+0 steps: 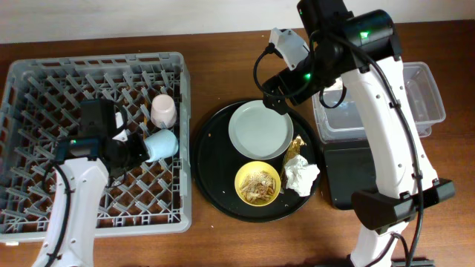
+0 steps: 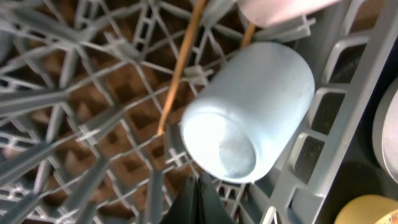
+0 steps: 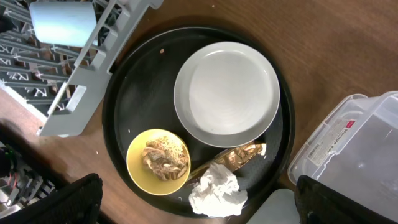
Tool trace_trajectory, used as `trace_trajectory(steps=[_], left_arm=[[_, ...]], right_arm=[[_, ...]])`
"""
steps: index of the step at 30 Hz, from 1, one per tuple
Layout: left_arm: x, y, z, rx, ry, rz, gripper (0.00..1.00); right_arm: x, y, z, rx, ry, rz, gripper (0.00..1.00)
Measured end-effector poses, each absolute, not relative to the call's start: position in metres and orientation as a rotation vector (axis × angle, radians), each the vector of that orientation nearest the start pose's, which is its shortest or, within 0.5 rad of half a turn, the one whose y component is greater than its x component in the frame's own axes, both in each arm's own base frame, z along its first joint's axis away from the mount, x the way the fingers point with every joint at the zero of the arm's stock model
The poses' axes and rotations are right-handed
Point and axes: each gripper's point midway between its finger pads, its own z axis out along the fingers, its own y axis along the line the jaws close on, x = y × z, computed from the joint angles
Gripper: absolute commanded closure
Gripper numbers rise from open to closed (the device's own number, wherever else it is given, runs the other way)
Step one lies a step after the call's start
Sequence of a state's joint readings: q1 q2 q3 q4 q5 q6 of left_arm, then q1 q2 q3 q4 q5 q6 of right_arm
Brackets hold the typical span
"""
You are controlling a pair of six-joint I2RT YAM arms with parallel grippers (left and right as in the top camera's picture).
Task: Sort waste into correct bins and load items into the dishwasher rack
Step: 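Place the blue cup in the rack with the left gripper, then grasp the white tissue and gold wrapper with the right gripper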
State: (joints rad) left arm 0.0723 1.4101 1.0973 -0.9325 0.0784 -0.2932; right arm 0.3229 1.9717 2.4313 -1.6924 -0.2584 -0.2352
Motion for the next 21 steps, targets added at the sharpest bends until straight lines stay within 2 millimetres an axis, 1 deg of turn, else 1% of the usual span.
trace_trajectory(steps=[2,4,5,6,7,8,9,11,12,13,14,15,16,17,19,21], left_arm=[[0.315,-0.004,0.118,-0.446,2.759,-0.208,0.99],[0.33,-0.023,0.125,-0.374,2.701,-0.301,0.98],[0.337,-0.028,0.128,-0.352,2.673,-0.323,0.98],[0.343,-0.031,0.131,-0.334,2.646,-0.337,0.96],[0.346,-0.032,0.133,-0.327,2.636,-0.343,0.95],[0.351,-0.034,0.132,-0.32,2.621,-0.35,0.95],[0.356,-0.034,0.127,-0.32,2.625,-0.35,0.94],[0.356,-0.034,0.125,-0.322,2.635,-0.351,0.89],[0.354,-0.037,0.13,-0.315,2.637,-0.37,0.86],[0.353,-0.041,0.138,-0.301,2.626,-0.387,0.75],[0.344,-0.053,0.158,-0.249,2.594,-0.419,0.42],[0.33,-0.067,0.183,-0.183,2.549,-0.453,0.01],[0.319,-0.078,0.202,-0.125,2.514,-0.477,0.01],[0.313,-0.081,0.209,-0.104,2.503,-0.489,0.01],[0.304,-0.08,0.206,-0.114,2.537,-0.486,0.01],[0.303,-0.08,0.205,-0.114,2.541,-0.485,0.01]], right_arm=[[0.361,0.167,0.292,-0.828,2.667,0.383,0.01],[0.361,0.167,0.292,-0.828,2.666,0.383,0.01],[0.361,0.167,0.292,-0.828,2.666,0.383,0.01],[0.361,0.167,0.292,-0.828,2.667,0.383,0.01],[0.361,0.167,0.292,-0.828,2.667,0.383,0.01],[0.361,0.167,0.292,-0.828,2.667,0.383,0.01],[0.361,0.167,0.292,-0.828,2.667,0.383,0.01],[0.361,0.167,0.292,-0.829,2.666,0.383,0.01],[0.361,0.167,0.292,-0.828,2.667,0.383,0.02],[0.361,0.167,0.292,-0.828,2.667,0.383,0.01],[0.361,0.167,0.292,-0.828,2.667,0.383,0.01],[0.361,0.167,0.292,-0.828,2.667,0.383,0.01],[0.361,0.167,0.292,-0.828,2.667,0.383,0.01],[0.361,0.167,0.292,-0.828,2.666,0.383,0.01],[0.361,0.167,0.292,-0.827,2.666,0.384,0.01],[0.36,0.17,0.293,-0.831,2.664,0.406,0.01]])
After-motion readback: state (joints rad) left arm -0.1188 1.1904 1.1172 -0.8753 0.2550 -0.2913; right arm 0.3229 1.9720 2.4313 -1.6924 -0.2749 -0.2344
